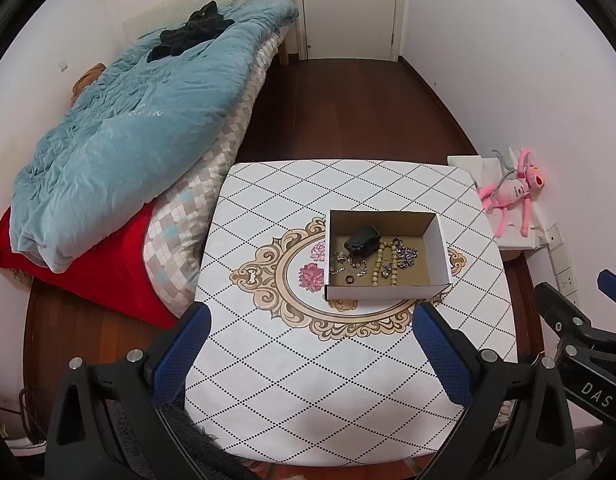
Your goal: Organize jewelry
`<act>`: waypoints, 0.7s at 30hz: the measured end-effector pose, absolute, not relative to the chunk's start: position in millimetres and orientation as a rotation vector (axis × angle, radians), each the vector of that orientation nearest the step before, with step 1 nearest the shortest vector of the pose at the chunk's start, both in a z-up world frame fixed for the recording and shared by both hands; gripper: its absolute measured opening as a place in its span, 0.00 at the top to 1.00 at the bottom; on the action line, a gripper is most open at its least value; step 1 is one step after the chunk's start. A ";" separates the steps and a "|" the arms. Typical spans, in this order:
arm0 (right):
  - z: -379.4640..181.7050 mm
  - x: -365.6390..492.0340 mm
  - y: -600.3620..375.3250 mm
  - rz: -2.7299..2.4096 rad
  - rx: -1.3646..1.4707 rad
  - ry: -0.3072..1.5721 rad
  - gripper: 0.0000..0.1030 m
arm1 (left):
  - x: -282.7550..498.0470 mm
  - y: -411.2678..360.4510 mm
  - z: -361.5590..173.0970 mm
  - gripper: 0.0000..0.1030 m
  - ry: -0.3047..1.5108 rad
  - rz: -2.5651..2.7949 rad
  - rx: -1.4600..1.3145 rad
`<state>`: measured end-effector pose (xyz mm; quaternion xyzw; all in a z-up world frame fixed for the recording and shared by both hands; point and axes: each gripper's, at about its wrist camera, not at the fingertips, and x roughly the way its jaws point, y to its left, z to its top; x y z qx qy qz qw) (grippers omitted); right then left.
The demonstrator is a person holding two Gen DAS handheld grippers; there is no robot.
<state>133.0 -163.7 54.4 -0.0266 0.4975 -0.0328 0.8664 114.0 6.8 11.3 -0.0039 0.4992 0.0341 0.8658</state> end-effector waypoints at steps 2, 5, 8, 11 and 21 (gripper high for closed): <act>54.7 132.8 -163.3 -0.068 -0.056 1.042 0.00 | 114.0 6.3 11.3 0.00 1.045 0.071 -0.006; 54.2 133.1 -163.1 -0.068 -0.057 1.044 0.00 | 114.1 5.9 12.0 0.00 1.043 0.072 -0.004; 55.5 133.3 -163.3 -0.068 -0.060 1.043 0.00 | 114.3 6.6 13.9 0.00 1.040 0.074 -0.007; 56.0 133.1 -163.2 -0.067 -0.060 1.042 0.00 | 114.0 7.1 15.0 0.00 1.037 0.076 -0.004; 56.4 133.2 -162.9 -0.068 -0.058 1.042 0.00 | 114.0 7.9 14.7 0.00 1.037 0.075 -0.007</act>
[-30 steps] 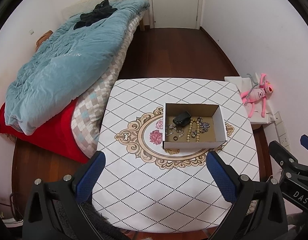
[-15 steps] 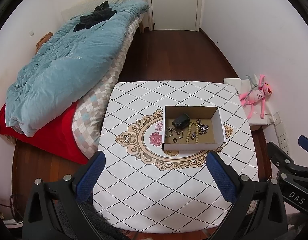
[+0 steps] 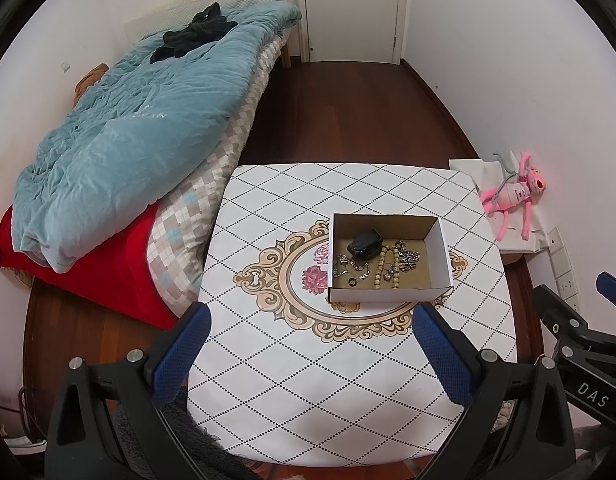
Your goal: Organize jewelry
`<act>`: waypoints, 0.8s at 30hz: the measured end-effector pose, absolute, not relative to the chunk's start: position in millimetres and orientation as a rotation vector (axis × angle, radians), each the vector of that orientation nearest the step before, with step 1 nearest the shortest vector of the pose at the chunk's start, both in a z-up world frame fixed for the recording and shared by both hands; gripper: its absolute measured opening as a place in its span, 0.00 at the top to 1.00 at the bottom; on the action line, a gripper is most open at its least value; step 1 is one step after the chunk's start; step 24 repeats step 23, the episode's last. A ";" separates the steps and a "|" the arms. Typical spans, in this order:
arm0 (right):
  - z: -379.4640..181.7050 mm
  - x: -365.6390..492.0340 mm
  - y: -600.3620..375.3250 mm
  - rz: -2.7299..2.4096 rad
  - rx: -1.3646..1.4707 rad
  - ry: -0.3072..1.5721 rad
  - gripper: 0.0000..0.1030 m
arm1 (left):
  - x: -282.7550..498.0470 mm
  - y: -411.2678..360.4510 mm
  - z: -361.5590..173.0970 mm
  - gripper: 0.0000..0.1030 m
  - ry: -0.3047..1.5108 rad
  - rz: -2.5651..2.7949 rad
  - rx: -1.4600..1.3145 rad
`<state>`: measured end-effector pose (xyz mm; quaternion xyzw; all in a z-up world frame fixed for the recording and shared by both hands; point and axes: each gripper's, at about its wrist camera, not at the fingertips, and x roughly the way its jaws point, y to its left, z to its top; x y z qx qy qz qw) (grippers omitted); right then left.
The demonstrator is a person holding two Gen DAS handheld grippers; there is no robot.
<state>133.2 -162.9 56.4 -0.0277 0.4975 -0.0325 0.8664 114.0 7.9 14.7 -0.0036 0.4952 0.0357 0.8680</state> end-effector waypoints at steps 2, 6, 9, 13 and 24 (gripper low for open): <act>56.8 133.1 -162.8 -0.068 -0.058 1.041 0.00 | 114.1 8.4 14.5 0.00 1.037 0.075 -0.009; 57.8 133.4 -162.1 -0.068 -0.061 1.041 0.00 | 113.0 9.5 14.3 0.00 1.038 0.075 -0.012; 57.9 133.4 -161.8 -0.068 -0.060 1.041 0.00 | 112.8 10.4 14.2 0.00 1.039 0.076 -0.015; 58.0 133.2 -161.6 -0.069 -0.058 1.042 0.00 | 112.9 10.8 14.2 0.00 1.039 0.076 -0.015; 57.5 133.1 -161.0 -0.069 -0.060 1.041 0.00 | 109.9 11.6 15.5 0.00 1.031 0.061 -0.023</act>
